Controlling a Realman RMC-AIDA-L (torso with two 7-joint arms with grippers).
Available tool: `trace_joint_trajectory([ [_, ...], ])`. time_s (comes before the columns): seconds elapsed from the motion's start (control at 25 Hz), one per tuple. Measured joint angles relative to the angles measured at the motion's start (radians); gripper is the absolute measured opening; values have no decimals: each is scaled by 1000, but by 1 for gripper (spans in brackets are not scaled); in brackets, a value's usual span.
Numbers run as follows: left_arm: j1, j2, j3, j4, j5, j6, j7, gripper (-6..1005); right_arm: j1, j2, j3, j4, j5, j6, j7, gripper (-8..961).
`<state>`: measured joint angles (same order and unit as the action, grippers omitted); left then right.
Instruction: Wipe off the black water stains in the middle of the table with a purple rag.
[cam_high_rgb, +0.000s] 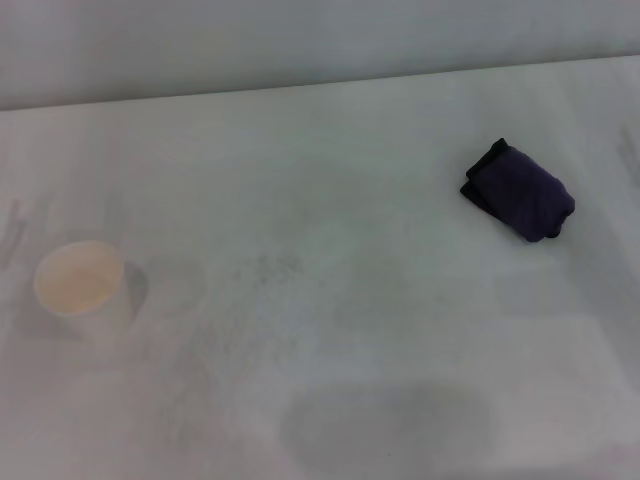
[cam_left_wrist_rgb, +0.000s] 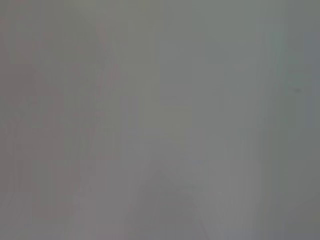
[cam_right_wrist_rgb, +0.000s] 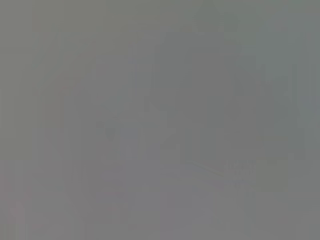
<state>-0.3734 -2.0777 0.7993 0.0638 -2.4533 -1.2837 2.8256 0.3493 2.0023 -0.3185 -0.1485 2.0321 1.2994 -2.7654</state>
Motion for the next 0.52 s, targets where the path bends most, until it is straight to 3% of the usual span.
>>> trace_joint_trajectory([
  [0.52,-2,0,-2,18,-3,21,0,892,-3,1,1,-1,0,2,-3,660],
])
